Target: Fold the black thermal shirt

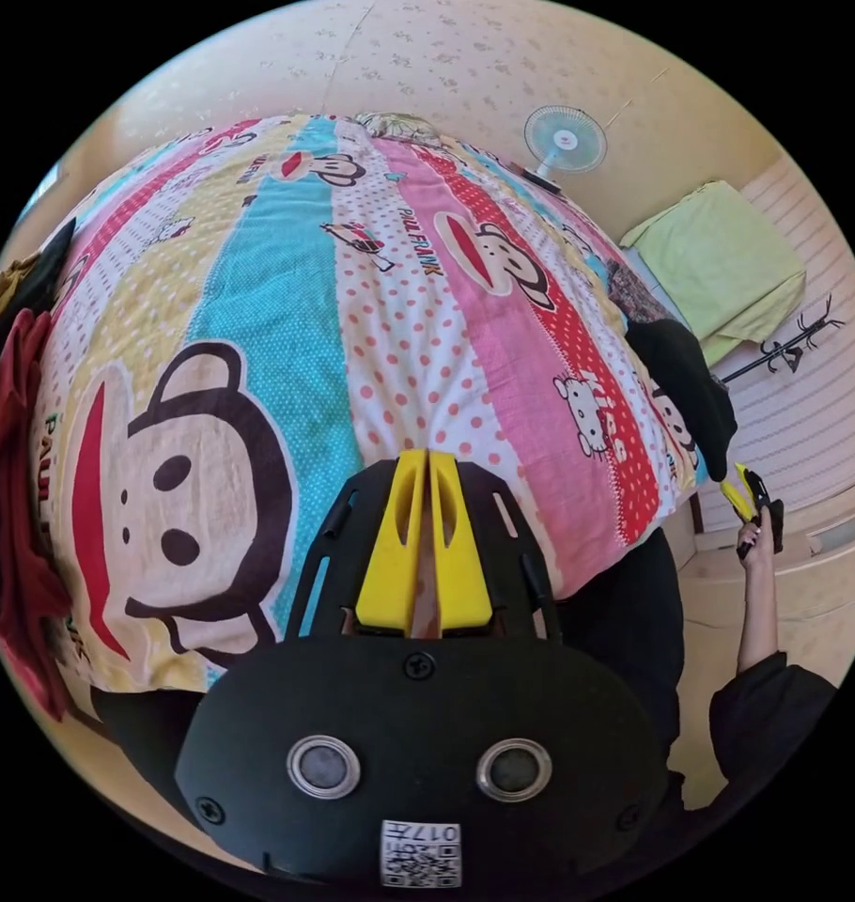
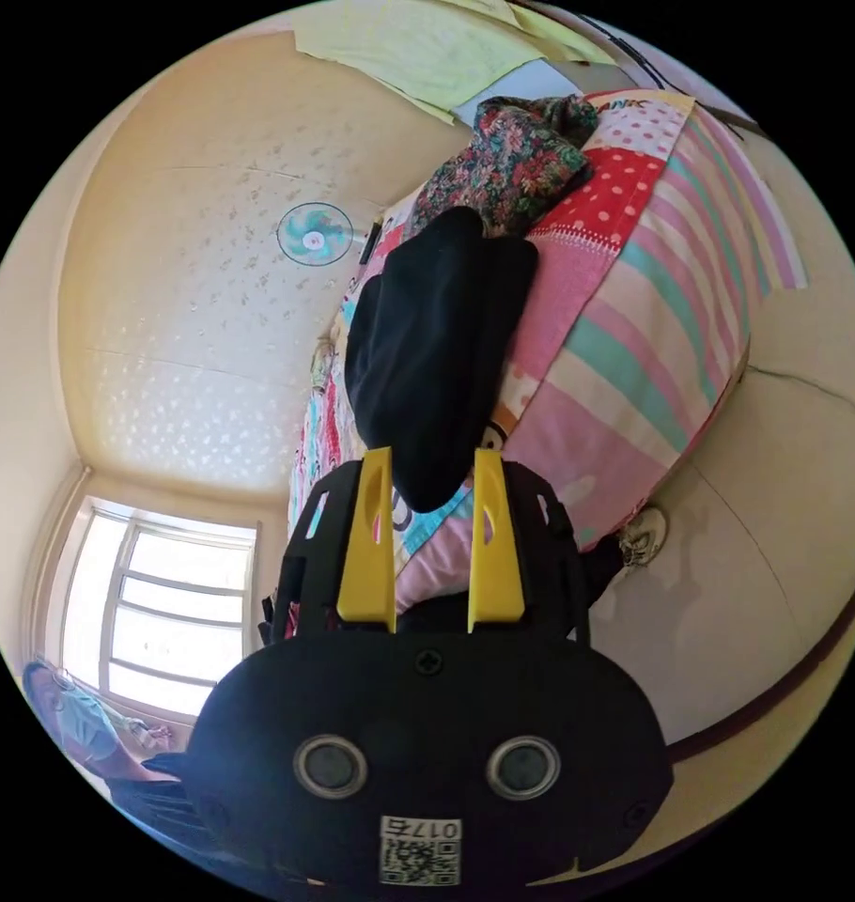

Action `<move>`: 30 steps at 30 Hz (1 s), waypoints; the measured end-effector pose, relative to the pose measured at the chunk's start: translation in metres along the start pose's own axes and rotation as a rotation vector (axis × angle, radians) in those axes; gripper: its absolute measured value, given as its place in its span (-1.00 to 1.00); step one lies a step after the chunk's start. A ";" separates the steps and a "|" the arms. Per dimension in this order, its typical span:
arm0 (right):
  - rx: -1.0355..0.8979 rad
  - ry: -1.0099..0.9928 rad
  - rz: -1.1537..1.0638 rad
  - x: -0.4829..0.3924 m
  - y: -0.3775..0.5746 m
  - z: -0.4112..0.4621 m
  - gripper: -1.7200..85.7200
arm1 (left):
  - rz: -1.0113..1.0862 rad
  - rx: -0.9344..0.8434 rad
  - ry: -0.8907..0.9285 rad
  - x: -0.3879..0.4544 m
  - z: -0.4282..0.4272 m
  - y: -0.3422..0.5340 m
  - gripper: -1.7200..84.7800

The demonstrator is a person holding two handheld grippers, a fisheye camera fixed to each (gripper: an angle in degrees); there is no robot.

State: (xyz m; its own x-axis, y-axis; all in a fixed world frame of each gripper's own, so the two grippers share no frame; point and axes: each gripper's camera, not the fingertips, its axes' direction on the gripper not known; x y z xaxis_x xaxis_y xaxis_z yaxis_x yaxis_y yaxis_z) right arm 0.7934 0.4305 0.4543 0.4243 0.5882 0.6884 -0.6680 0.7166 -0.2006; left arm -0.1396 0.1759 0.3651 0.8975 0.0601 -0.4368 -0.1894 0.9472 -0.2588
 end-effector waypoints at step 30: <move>-0.809 -0.728 -0.520 -0.317 0.002 0.271 -0.95 | -0.085 0.129 0.282 -0.141 -0.155 0.181 -0.98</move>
State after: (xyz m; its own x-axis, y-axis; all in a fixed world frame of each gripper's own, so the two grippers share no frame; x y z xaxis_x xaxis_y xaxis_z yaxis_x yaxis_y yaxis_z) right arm 0.4914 0.1436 0.4245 -0.0892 -0.0028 0.9960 0.1675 0.9857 0.0178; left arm -0.3622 0.2895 0.2462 0.7587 -0.0933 -0.6448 -0.0509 0.9782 -0.2013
